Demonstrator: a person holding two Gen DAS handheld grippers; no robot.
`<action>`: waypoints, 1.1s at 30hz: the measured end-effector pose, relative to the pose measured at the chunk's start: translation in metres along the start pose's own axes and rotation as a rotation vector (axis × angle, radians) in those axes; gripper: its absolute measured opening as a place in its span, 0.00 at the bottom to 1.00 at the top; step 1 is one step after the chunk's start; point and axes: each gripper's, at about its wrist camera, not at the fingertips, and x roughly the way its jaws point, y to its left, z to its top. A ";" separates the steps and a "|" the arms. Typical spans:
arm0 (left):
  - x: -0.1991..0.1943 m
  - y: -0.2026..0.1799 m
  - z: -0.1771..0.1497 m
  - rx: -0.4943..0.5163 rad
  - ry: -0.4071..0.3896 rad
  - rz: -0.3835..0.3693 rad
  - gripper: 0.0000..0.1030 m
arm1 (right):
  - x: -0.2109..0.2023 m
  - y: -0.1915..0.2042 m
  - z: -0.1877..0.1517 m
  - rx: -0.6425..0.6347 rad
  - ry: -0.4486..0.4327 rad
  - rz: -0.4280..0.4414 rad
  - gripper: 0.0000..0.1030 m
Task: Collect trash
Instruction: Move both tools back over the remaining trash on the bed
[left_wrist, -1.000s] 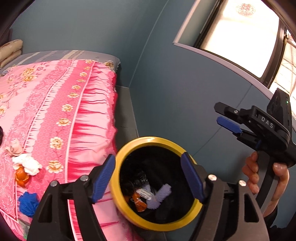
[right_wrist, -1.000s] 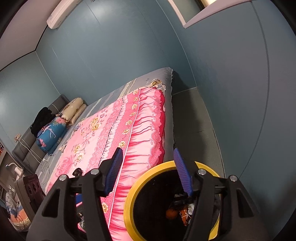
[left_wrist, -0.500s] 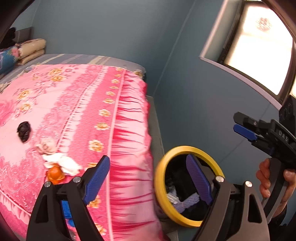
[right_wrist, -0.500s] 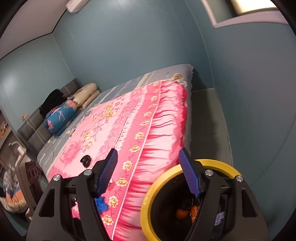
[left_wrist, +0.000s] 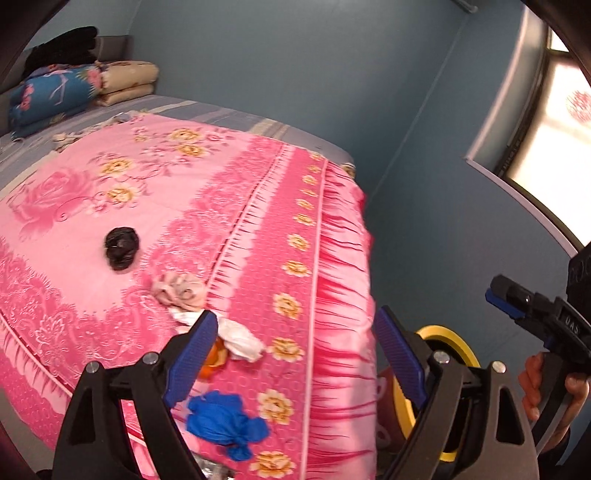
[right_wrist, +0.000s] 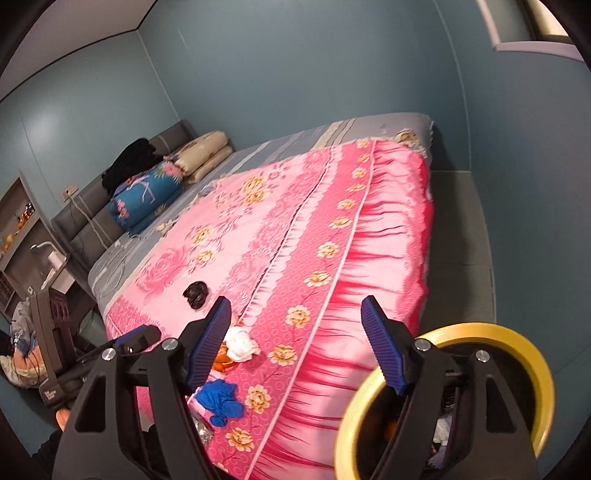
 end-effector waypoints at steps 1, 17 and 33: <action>-0.001 0.007 0.001 -0.011 -0.002 0.008 0.81 | 0.006 0.004 0.000 -0.008 0.007 0.004 0.68; 0.009 0.102 0.027 -0.109 -0.001 0.186 0.81 | 0.103 0.056 0.000 -0.103 0.153 0.049 0.68; 0.064 0.178 0.049 -0.166 0.047 0.284 0.81 | 0.210 0.097 -0.019 -0.192 0.330 0.049 0.67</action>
